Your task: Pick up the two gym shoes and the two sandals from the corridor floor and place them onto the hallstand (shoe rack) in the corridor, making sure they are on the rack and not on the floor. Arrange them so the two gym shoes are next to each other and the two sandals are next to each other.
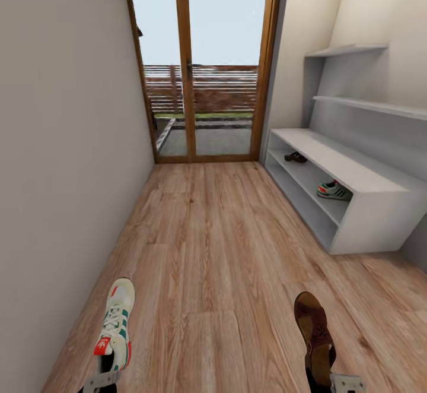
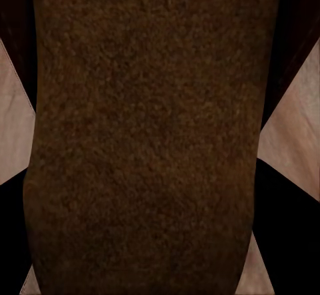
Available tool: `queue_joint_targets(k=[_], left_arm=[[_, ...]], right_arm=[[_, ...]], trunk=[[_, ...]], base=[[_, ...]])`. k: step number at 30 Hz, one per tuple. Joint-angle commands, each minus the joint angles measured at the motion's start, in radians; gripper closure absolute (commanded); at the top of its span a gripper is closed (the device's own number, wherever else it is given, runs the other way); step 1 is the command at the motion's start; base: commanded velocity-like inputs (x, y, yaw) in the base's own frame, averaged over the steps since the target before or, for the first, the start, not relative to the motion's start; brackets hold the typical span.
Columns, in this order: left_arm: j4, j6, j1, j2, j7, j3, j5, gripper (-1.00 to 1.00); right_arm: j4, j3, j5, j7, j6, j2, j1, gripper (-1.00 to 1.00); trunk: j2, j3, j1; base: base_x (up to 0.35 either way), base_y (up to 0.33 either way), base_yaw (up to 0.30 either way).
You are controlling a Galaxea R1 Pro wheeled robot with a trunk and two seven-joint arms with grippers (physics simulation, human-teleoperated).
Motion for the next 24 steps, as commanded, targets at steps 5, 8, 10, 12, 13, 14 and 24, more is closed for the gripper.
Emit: queue_joint_targets(k=[5, 8, 10, 12, 13, 14, 24], left_arm=[[0.001, -0.003, -0.001, -0.001, -0.009, 0.007, -0.006, 1.00], [0.000, -0.003, -0.001, -0.001, -0.009, 0.007, -0.006, 1.00], [0.000, -0.003, -0.001, -0.001, -0.009, 0.007, -0.006, 1.00], [0.001, -0.003, -0.001, -0.001, -0.009, 0.007, -0.006, 1.00], [0.001, -0.003, -0.001, -0.001, -0.009, 0.007, -0.006, 1.00], [0.000, -0.003, -0.001, -0.001, -0.009, 0.007, -0.006, 1.00], [0.001, -0.005, -0.001, -0.001, -0.011, 0.007, -0.006, 1.00]], right_arm=[[-0.001, -0.009, 0.009, 0.008, -0.004, 0.002, -0.001, 1.00], [0.000, -0.009, 0.009, 0.008, -0.004, 0.001, -0.001, 1.00], [0.000, -0.010, 0.009, 0.007, -0.005, 0.001, -0.001, 1.00], [0.001, -0.010, 0.009, 0.007, -0.004, 0.001, -0.001, 1.00], [0.001, -0.011, 0.009, 0.007, -0.004, 0.001, -0.001, 1.00], [0.001, -0.011, 0.009, 0.007, -0.004, 0.000, -0.001, 1.00], [0.000, -0.011, 0.009, 0.009, -0.003, -0.006, -0.001, 1.00]], trunk=[[0.000, -0.001, 0.000], [0.000, -0.001, 0.000], [0.000, -0.001, 0.000], [0.000, -0.001, 0.000], [0.000, -0.001, 0.000], [0.000, -0.001, 0.000], [0.000, -0.001, 0.000]], base=[[0.340, 0.000, 0.000], [0.340, 0.000, 0.000], [0.340, 0.000, 0.000], [0.340, 0.000, 0.000], [0.340, 0.000, 0.000], [0.340, 0.000, 0.000], [0.339, 0.000, 0.000]])
